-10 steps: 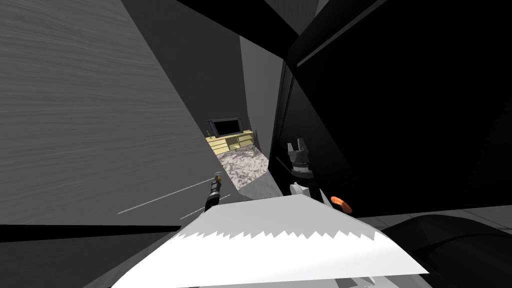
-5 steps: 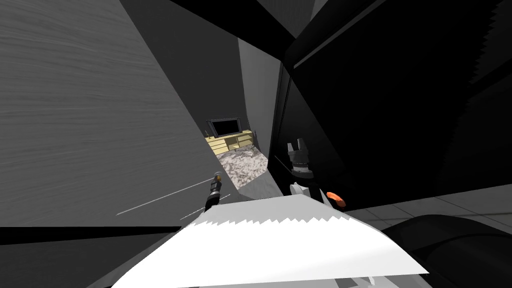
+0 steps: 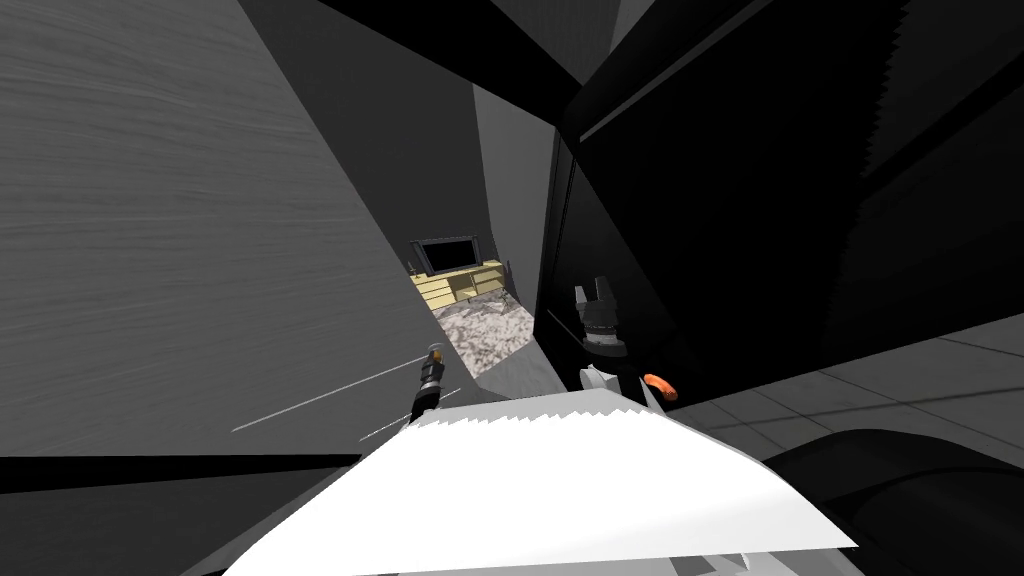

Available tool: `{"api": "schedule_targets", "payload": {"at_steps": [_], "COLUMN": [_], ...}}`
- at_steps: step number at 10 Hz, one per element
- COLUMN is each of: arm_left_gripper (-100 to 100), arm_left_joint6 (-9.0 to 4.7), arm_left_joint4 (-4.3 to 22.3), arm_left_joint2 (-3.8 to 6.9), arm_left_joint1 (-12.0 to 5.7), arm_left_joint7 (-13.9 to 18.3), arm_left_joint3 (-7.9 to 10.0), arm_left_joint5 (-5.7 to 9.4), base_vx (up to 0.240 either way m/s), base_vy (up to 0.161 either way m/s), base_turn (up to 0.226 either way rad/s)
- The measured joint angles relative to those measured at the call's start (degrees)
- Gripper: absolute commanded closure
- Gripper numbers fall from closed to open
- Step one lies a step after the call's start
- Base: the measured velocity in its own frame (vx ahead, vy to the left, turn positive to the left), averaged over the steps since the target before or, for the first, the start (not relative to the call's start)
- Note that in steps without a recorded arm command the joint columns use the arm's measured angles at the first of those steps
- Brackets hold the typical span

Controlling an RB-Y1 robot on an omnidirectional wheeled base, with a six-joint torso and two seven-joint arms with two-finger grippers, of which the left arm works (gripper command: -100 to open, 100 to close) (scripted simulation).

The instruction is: Pull the door open

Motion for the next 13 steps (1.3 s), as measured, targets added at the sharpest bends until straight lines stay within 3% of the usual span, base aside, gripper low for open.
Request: {"api": "schedule_targets", "payload": {"at_steps": [13], "arm_left_gripper": [100], "arm_left_joint6": [-0.29], "arm_left_joint4": [1.52], "arm_left_joint2": [1.18], "arm_left_joint1": [-1.84], "arm_left_joint7": [17.53], "arm_left_joint3": [-3.42], "arm_left_joint5": [5.79], "base_vx": [-0.038], "base_vy": [0.005], "base_turn": [-0.034]}}
